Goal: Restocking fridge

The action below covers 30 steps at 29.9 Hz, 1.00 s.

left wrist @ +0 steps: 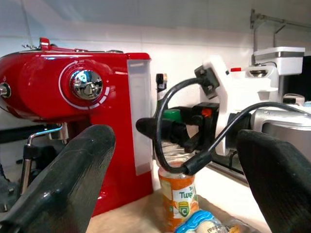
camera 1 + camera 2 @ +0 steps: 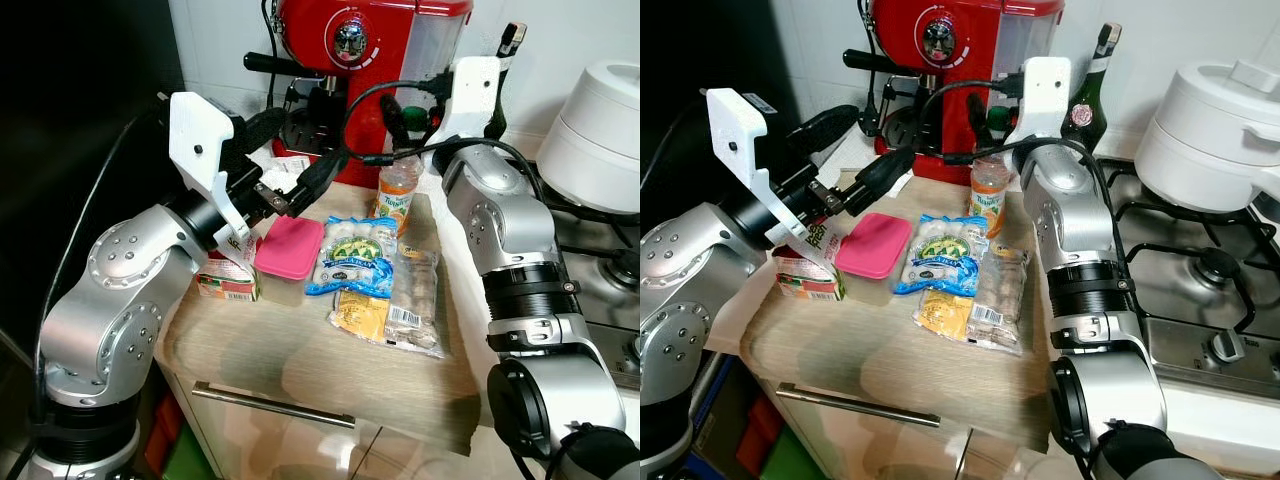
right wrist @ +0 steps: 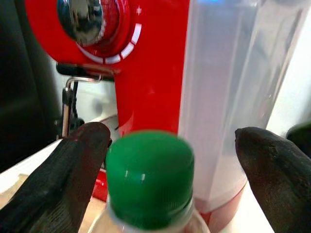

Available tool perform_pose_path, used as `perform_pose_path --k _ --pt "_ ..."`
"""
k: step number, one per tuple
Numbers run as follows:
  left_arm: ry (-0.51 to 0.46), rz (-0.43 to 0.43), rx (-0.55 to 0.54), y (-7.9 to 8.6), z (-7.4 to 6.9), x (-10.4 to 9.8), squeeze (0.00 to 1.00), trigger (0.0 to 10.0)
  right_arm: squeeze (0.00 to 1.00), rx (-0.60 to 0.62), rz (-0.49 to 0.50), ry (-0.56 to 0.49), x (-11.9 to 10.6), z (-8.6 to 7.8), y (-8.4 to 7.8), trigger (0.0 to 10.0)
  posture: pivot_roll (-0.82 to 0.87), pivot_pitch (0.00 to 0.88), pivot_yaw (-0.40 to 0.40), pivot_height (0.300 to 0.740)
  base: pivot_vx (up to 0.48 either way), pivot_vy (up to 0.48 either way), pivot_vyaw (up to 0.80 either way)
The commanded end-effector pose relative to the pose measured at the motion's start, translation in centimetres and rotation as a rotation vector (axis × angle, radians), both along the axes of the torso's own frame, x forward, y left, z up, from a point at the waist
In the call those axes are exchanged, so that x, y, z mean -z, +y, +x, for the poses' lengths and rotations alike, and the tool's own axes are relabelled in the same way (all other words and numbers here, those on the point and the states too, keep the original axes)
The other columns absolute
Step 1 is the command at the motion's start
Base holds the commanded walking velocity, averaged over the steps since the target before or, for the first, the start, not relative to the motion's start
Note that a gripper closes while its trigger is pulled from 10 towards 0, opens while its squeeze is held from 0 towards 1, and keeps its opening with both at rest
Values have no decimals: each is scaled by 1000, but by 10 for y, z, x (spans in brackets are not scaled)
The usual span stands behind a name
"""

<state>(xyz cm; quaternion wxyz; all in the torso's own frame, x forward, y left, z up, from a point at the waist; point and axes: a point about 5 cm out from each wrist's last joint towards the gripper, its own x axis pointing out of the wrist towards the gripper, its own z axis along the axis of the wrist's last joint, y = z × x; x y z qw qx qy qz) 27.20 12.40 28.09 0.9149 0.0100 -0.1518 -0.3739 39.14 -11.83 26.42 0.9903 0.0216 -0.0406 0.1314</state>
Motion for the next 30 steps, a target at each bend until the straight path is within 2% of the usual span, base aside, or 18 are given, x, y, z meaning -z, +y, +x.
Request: perform_pose_path --k 1,10,11,12,30 --pt "38 -5 2 3 2 4 0 10000 0 6 -11 10 1 -1 -4 10000 61 0 -40 740 0 0 0" --pt "73 -10 24 1 2 9 0 10000 0 10 -17 66 10 4 -4 10000 61 0 -45 740 0 0 0" --pt "73 -10 25 1 2 9 0 10000 0 10 -18 71 11 4 -4 8784 61 0 -45 740 0 0 0" --pt "72 -6 24 0 3 9 0 10000 0 12 -18 74 13 5 -4 0 61 0 -45 740 0 0 0" --pt "93 16 8 -2 5 14 0 10000 0 7 -1 108 23 7 -2 0 58 0 -44 740 0 0 0"
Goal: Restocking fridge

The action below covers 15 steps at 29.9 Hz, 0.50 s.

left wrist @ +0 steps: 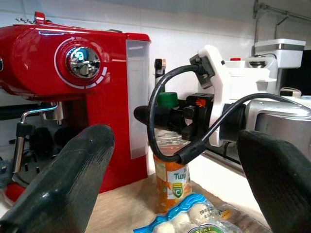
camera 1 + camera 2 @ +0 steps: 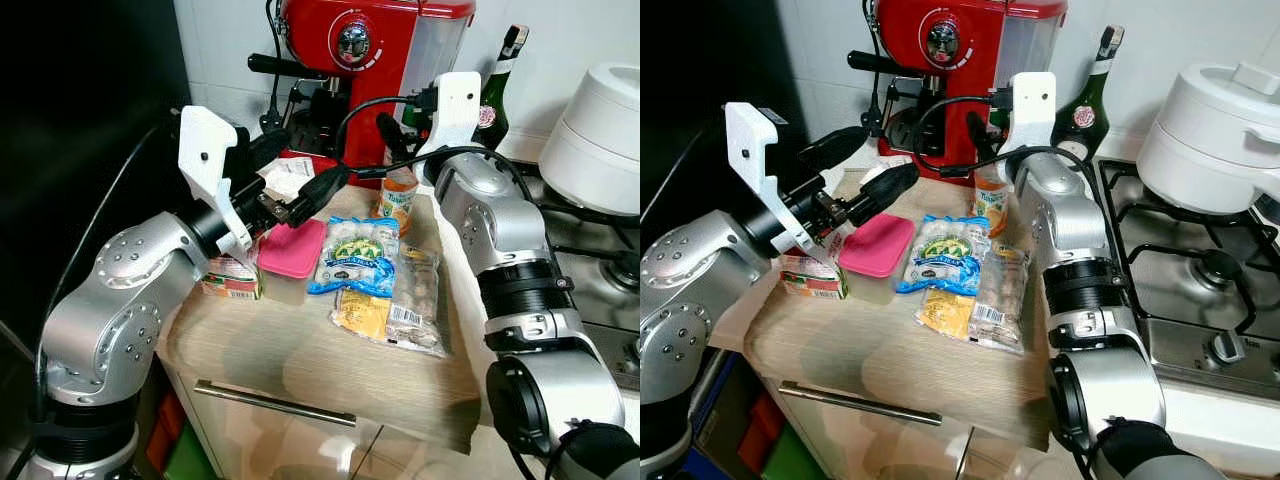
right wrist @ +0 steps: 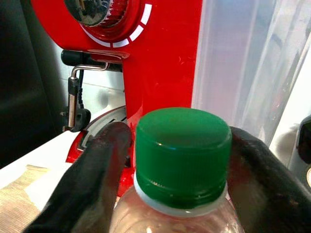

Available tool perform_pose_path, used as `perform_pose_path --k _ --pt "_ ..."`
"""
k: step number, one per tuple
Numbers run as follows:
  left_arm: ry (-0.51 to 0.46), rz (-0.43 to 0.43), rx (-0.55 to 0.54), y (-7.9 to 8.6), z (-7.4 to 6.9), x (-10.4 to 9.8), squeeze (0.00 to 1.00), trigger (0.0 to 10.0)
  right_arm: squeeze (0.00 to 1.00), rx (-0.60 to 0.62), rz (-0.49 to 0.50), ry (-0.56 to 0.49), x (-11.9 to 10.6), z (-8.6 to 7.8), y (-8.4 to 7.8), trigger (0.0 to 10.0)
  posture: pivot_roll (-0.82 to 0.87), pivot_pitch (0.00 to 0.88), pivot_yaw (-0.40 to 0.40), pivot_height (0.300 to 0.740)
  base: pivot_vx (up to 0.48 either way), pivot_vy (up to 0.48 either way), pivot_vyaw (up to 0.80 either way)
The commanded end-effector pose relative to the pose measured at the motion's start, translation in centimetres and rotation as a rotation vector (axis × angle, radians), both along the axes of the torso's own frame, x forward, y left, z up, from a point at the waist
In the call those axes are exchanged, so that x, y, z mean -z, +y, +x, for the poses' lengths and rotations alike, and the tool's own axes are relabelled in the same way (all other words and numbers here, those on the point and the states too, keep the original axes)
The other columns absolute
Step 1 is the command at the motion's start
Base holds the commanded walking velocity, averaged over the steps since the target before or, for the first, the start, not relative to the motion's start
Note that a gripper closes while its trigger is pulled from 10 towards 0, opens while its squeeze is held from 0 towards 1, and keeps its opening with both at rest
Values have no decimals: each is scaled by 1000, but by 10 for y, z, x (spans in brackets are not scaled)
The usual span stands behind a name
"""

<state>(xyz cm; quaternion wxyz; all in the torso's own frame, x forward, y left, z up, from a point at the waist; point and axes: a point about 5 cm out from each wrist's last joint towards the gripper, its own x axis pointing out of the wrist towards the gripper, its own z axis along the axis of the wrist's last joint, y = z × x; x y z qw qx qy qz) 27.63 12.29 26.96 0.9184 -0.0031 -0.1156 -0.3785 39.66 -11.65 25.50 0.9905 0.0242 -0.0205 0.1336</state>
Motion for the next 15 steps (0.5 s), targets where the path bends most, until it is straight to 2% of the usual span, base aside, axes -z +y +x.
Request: perform_pose_path --k 1,11,15 --pt "16 10 -2 -1 1 3 0 10000 0 12 2 70 14 2 -4 0 57 0 -43 740 0 0 0" --pt "20 30 -7 -4 3 6 0 10000 0 30 46 67 18 2 -6 0 55 0 -35 740 0 0 0" --pt "10 35 -17 -4 5 5 0 10000 0 36 101 -72 -6 1 -8 0 52 0 -33 740 0 0 0"
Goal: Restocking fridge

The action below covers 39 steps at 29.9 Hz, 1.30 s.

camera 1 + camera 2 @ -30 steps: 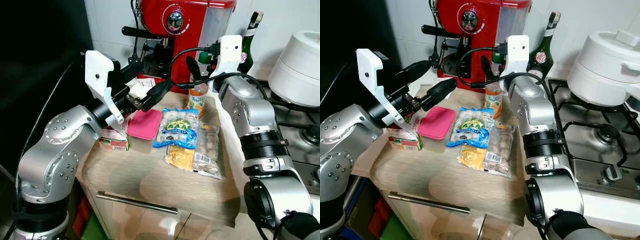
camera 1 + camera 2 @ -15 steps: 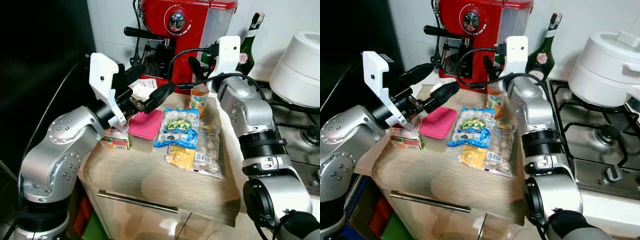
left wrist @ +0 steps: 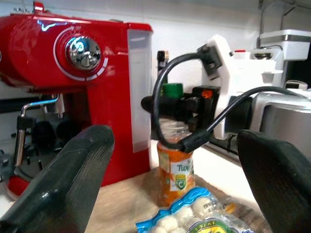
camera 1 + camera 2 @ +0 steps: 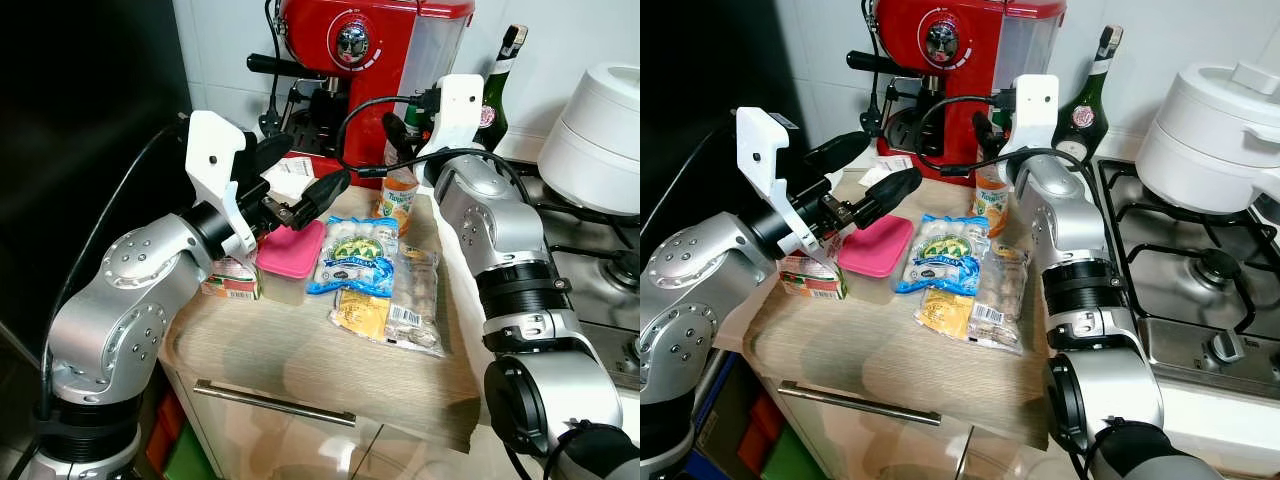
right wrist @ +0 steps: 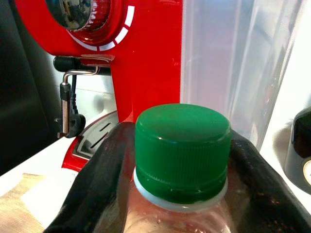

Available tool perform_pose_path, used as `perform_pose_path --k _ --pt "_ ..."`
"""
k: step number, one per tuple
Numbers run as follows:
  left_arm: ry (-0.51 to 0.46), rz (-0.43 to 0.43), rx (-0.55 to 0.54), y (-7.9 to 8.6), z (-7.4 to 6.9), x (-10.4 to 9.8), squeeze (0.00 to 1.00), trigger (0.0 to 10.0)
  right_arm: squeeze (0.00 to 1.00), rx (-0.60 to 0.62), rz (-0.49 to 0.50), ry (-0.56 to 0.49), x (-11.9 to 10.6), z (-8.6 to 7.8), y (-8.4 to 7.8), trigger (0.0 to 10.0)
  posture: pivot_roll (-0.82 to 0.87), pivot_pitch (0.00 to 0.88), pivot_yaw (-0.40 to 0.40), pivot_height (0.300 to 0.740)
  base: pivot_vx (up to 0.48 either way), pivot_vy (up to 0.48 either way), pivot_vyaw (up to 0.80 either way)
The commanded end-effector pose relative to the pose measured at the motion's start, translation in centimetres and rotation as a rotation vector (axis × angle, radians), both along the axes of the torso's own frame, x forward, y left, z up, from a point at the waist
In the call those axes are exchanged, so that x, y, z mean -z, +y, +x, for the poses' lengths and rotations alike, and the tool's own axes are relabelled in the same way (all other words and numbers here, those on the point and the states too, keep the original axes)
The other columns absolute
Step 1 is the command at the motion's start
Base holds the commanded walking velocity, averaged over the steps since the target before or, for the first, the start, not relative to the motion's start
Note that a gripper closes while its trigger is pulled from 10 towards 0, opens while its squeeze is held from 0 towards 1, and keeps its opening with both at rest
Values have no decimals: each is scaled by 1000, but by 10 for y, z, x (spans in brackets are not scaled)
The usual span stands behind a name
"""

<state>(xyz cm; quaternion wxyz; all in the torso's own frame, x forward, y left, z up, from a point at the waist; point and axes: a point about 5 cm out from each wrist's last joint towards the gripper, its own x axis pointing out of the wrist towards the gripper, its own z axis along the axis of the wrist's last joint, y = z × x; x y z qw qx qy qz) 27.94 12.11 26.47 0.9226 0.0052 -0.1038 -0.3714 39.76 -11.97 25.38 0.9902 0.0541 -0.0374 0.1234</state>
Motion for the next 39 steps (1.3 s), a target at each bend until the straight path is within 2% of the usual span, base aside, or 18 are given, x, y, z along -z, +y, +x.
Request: perform_pose_path --k 1,2,4,9,11,12,13,14,15,17,18,20,22,24,25,28,39 --pt "-11 14 -4 -2 2 0 0 10000 0 18 60 -86 -14 0 -5 0 52 0 -33 740 0 0 0" --pt "-11 14 -4 -2 2 0 0 10000 0 18 60 -86 -14 0 -5 0 52 0 -33 740 0 0 0" --pt "-26 27 -20 -3 3 0 0 10000 0 19 84 -163 -26 -2 -8 0 51 0 -34 740 0 0 0" --pt "-39 -25 -73 -5 5 0 0 10000 0 58 103 -351 -49 -12 -14 0 49 0 -34 740 0 0 0" --pt "-46 -48 -106 -8 6 1 0 10000 0 126 58 -520 -65 -24 -18 0 47 0 -34 740 0 0 0" --pt "-60 -50 -143 -8 8 2 0 10000 0 189 8 -658 -76 -36 -22 0 46 0 -34 740 0 0 0" --pt "-70 -50 -168 -8 9 2 0 10000 0 227 -25 -749 -83 -44 -24 0 46 0 -34 740 0 0 0" --pt "-70 -50 -168 -8 9 2 0 10000 0 227 -25 -749 -83 -44 -24 0 46 0 -34 740 0 0 0" --pt "-109 -48 -227 -7 10 2 0 10000 0 338 -86 -853 -86 -56 -31 0 42 0 -34 740 0 0 0" --pt "-148 -72 -302 -5 11 0 0 10000 0 460 -123 -839 -71 -60 -39 0 40 0 -36 740 0 0 0" --pt "-148 -72 -302 -5 11 0 0 10000 0 460 -123 -839 -71 -60 -39 0 40 0 -36 740 0 0 0" --pt "-197 -87 -361 -2 13 -6 0 10000 0 494 -148 -822 -52 -66 -38 0 36 0 -31 740 0 0 0" --pt "-216 -98 -385 0 15 -10 0 10000 0 499 -166 -824 -43 -70 -34 0 32 0 -28 740 -148 0 0" --pt "-220 -103 -390 1 16 -11 0 10000 0 501 -173 -827 -41 -71 -33 0 32 0 -28 740 -296 0 0" --pt "-241 -102 -408 3 18 -14 0 10000 0 501 -201 -812 -28 -70 -32 0 28 0 -21 740 -409 0 0" --pt "-266 -90 -425 4 21 -16 0 10000 0 502 -221 -791 -15 -70 -30 0 26 0 -19 740 -409 0 0" --pt "-323 -63 -417 1 23 -19 0 10000 0 506 -225 -786 -12 -71 -24 0 23 0 -14 740 -410 0 0"
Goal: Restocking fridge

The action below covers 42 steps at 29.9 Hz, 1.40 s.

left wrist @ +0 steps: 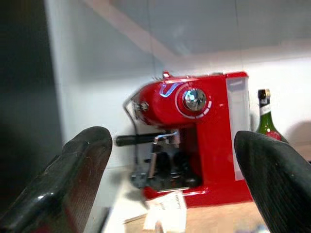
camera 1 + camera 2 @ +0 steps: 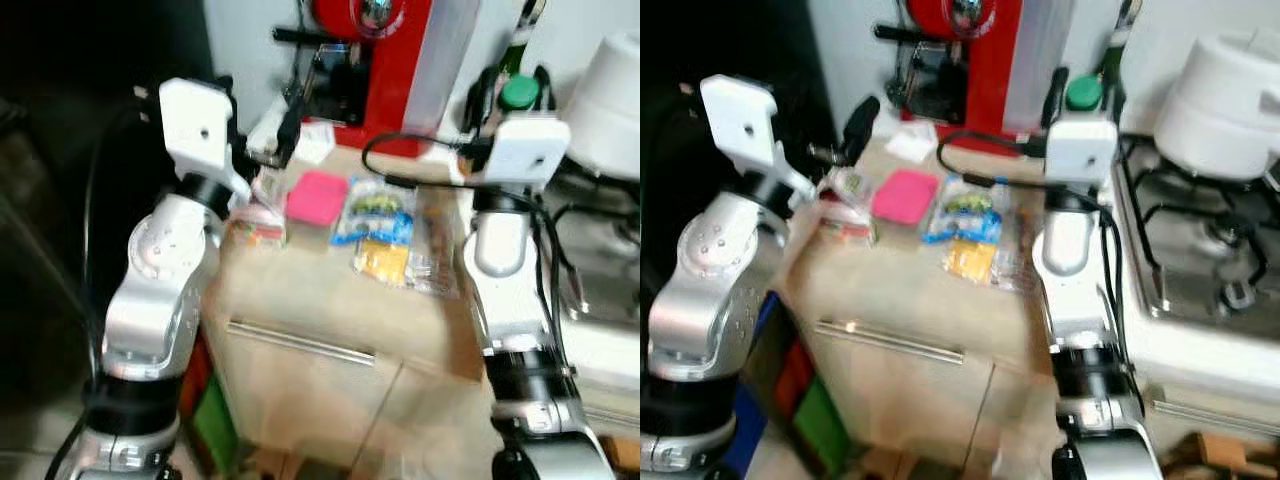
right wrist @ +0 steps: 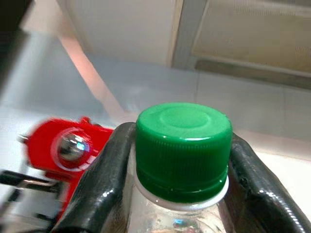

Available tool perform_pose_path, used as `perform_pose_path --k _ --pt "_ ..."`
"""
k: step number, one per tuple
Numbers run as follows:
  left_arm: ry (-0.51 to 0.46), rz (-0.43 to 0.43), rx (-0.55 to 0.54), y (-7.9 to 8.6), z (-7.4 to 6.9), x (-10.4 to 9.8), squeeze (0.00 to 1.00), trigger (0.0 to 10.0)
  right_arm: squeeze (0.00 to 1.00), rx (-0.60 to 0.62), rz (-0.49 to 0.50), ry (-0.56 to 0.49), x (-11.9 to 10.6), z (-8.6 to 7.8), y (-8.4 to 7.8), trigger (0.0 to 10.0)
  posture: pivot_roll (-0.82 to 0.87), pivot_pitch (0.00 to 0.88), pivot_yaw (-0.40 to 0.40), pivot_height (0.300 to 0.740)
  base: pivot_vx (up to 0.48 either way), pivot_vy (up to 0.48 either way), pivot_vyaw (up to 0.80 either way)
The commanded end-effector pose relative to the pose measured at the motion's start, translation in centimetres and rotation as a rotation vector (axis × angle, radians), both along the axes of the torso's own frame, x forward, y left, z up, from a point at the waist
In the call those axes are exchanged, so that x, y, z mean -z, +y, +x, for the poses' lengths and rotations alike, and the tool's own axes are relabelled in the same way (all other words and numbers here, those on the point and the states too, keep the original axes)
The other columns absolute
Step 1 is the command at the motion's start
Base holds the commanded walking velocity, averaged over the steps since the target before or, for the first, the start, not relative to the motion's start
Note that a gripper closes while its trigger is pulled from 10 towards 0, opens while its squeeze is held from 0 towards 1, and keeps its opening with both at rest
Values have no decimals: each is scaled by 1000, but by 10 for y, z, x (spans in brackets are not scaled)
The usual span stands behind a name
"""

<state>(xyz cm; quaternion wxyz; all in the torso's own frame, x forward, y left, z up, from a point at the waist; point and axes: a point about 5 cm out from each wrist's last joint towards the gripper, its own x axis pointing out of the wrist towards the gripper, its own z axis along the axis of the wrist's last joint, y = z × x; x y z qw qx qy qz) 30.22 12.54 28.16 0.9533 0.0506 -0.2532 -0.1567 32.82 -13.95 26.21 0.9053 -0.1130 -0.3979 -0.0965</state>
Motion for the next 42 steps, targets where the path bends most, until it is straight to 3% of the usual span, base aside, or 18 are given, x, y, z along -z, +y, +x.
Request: perform_pose_path --k 1,16,17,18,19,22,23,25,26,27,28,29,30,31,32,33,38,42 --pt "-13 14 13 -3 0 -2 0 10000 0 20 1 -25 -4 -1 -4 0 22 0 -14 740 -409 0 0" --pt "-13 8 21 -1 0 1 0 10000 0 14 -6 9 6 -4 -5 0 23 0 -16 740 -406 0 0" --pt "-6 9 19 0 -1 3 0 10000 0 0 12 38 9 -4 -5 0 23 0 -17 740 -401 0 0" --pt "17 16 14 1 -2 8 0 10000 0 -52 67 143 18 0 -4 0 22 0 -18 740 -398 0 0" --pt "17 16 14 1 -2 8 0 10000 0 -52 67 143 18 0 -4 0 22 0 -18 740 -398 0 0" --pt "150 -4 19 9 -2 35 0 10000 0 -239 128 404 48 8 12 0 14 0 -14 740 -356 0 0" --pt "225 30 38 9 -2 52 0 10000 0 -282 141 482 59 7 14 0 15 0 -13 740 0 0 0" --pt "349 46 119 5 -7 79 0 10000 0 -300 101 603 79 6 15 0 16 0 -15 740 0 0 0" --pt "400 25 149 4 -9 90 0 10000 0 -252 123 646 87 6 8 0 13 0 -13 740 0 0 0" --pt "428 7 172 3 -11 98 0 10000 0 -217 135 711 96 8 3 0 13 0 -13 740 0 0 0" --pt "428 7 172 3 -11 98 0 10000 0 -217 135 711 96 8 3 0 13 0 -13 740 0 0 0" --pt "468 8 195 1 -14 108 0 10000 0 -261 127 774 104 8 5 0 14 0 -12 740 0 0 0" --pt "534 1 244 -4 -21 124 0 10000 0 -441 108 819 106 3 20 0 11 0 -9 740 0 0 0" --pt "548 5 243 -5 -25 131 0 10000 0 -546 105 811 105 -1 27 0 7 0 -10 740 0 0 0" --pt "548 5 243 -5 -25 131 0 10000 0 -546 105 811 105 -1 27 0 7 0 -10 740 0 0 0" --pt "545 -7 230 -3 -30 135 0 10000 0 -628 98 831 109 -5 30 0 10 0 -13 740 0 0 0" --pt "487 52 91 6 -19 137 0 10000 0 -531 52 891 127 0 19 0 29 0 -48 740 0 0 0" --pt "434 127 107 -2 -15 131 0 10000 0 -459 59 840 129 -1 12 0 36 0 -60 740 0 0 0"
